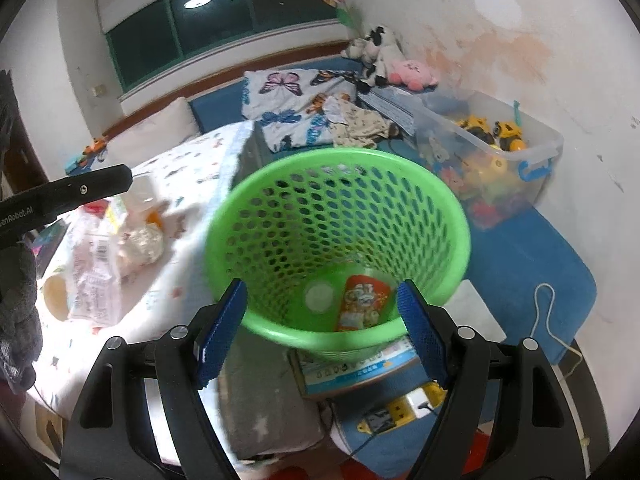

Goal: Collect trash
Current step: 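Lower the red cup into the green basket and open the left tool, then grasp the white paper cup with the left tool while the right grasps the plastic bag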

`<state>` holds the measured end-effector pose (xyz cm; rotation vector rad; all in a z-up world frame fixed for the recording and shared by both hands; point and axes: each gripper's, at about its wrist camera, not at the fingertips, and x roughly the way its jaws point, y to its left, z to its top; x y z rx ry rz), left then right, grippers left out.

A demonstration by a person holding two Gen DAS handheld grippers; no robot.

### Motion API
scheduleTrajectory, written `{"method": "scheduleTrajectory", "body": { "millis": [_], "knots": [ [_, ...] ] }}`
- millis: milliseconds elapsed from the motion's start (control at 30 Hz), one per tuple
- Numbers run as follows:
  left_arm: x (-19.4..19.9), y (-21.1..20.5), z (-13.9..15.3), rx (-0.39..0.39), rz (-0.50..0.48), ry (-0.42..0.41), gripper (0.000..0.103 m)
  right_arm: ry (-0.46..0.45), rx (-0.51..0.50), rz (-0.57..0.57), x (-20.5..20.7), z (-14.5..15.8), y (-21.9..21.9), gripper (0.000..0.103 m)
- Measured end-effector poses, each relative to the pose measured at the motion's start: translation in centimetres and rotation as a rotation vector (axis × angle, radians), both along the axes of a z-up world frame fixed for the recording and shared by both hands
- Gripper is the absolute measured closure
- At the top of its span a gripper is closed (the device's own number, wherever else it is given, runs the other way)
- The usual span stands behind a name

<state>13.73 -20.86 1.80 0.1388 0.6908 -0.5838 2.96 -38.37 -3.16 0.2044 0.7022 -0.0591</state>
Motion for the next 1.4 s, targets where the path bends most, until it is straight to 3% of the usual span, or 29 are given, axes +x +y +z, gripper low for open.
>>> {"method": "scheduleTrajectory", "body": {
  "millis": [400, 533, 667, 1067, 1400],
  "knots": [
    [-4.2, 12.1, 0.9, -0.006, 0.211, -0.071, 0.049, -0.027, 0.014, 0.152, 0.3, 1.3, 7.8, 0.021],
    [-5.2, 15.9, -0.1, 0.012, 0.272, -0.067, 0.049, -0.022, 0.011, 0.222, 0.9, 1.3, 10.9, 0.021],
    [-6.4, 18.8, -1.4, 0.048, 0.326, -0.080, 0.042, -0.015, 0.005, 0.282, 1.6, 1.3, 13.7, 0.021],
    [-6.7, 21.2, -5.8, 0.116, 0.360, -0.020, 0.041, 0.013, 0.097, 0.370, 5.4, 1.0, 18.5, 0.012],
    [-5.5, 21.5, -6.9, 0.103, 0.373, -0.004, 0.041, 0.058, 0.144, 0.300, 9.4, -0.9, 19.8, 0.010]
  ]
}}
